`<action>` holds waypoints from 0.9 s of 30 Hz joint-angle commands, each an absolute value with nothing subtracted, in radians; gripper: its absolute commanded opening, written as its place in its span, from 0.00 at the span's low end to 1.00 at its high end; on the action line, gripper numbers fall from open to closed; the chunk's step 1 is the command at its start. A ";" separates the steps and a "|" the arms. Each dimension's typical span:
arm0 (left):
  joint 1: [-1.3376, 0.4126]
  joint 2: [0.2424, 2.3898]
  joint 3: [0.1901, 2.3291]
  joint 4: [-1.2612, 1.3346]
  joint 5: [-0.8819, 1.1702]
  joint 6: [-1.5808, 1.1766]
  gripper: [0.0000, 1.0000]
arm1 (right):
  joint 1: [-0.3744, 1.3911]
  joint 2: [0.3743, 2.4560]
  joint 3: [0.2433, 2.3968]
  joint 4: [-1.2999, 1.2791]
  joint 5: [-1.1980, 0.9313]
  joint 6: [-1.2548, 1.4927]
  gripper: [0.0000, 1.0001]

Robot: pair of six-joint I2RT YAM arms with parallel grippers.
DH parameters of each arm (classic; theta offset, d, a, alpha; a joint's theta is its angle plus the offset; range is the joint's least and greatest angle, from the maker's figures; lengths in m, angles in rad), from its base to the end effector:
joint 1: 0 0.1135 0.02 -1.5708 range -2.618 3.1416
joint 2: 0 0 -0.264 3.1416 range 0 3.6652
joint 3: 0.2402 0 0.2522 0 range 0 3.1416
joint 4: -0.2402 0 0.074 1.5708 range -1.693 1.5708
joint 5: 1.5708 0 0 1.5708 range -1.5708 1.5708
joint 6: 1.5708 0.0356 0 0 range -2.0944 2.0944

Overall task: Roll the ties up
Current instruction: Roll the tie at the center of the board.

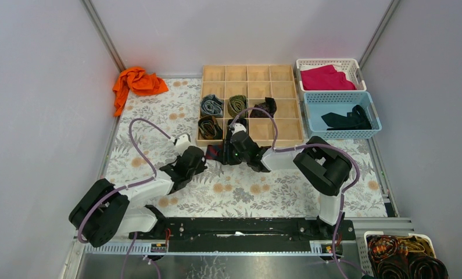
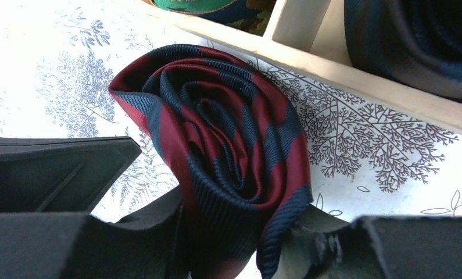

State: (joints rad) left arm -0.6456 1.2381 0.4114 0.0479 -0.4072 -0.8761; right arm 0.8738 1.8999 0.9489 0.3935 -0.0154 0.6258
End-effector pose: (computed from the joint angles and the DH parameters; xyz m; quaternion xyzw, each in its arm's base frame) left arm 0.1840 -0.1210 0.1485 -0.1814 0.8886 -0.1254 0.4022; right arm 0.2496 0.2990 0.1408 -0.1118 0.8672 0.3356 0.3505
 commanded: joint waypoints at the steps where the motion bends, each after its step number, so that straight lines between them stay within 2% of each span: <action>1: -0.638 1.252 0.380 0.093 -0.365 -0.894 0.01 | 0.906 1.914 0.933 0.187 0.002 0.569 0.02; 3: -0.638 1.258 0.376 0.102 -0.356 -0.896 0.01 | 0.922 1.922 0.930 0.178 0.002 0.554 0.12; 5: -0.638 1.267 0.379 0.108 -0.348 -0.892 0.01 | 0.935 1.931 0.924 0.183 -0.010 0.546 0.29; 7: -0.638 1.275 0.383 0.115 -0.343 -0.885 0.01 | 0.940 1.933 0.908 0.202 -0.022 0.546 0.40; 9: -0.638 1.284 0.387 0.122 -0.345 -0.877 0.01 | 0.938 1.931 0.890 0.222 -0.011 0.549 0.56; 13: -0.638 1.309 0.407 0.135 -0.350 -0.861 0.01 | 0.939 1.920 0.873 0.246 0.028 0.550 0.75; 20: -0.635 1.379 0.435 0.167 -0.358 -0.846 0.00 | 0.936 1.905 0.879 0.261 0.078 0.562 0.81; 24: -0.631 1.419 0.450 0.186 -0.354 -0.836 0.00 | 0.922 1.899 0.874 0.305 0.012 0.581 0.83; 27: -0.625 1.444 0.457 0.190 -0.360 -0.829 0.00 | 0.913 1.879 0.832 0.377 -0.044 0.616 0.90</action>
State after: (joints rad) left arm -0.6365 1.3979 0.4435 0.1699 -0.3546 -0.8589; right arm 0.9291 1.8744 0.9123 0.4618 0.0071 0.5831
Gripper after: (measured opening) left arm 0.007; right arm 0.867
